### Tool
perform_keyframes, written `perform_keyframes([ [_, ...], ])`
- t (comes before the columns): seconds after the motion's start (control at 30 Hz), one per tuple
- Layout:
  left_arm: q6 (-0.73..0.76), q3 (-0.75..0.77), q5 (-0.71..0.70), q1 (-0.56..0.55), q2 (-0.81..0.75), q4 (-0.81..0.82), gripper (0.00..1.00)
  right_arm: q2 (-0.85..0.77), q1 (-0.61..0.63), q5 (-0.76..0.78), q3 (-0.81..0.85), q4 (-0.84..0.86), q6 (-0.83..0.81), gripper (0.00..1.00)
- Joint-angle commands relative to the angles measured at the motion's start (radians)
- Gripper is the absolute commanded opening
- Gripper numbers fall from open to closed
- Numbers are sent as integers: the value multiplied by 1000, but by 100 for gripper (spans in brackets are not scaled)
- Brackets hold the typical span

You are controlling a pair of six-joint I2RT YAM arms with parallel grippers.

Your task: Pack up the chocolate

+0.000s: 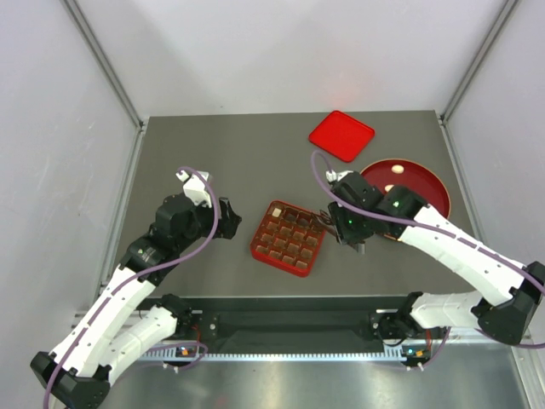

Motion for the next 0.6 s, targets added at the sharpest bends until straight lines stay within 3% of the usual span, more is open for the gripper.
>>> perform_keyframes([
  [0.0,-6,2,5,-3,-17,17,83,-37,21,40,31,-2,19,38],
  [0.33,-6,1,4,-1,-17,16,84,-41,20,192,129,-24,34,39],
  [0.43,-6,1,5,-3,-17,14,84,-41,-32,270,157,-31,19,39],
  [0.57,-4,1,5,-3,-21,14,84,-49,-230,233,132,17,-75,41],
])
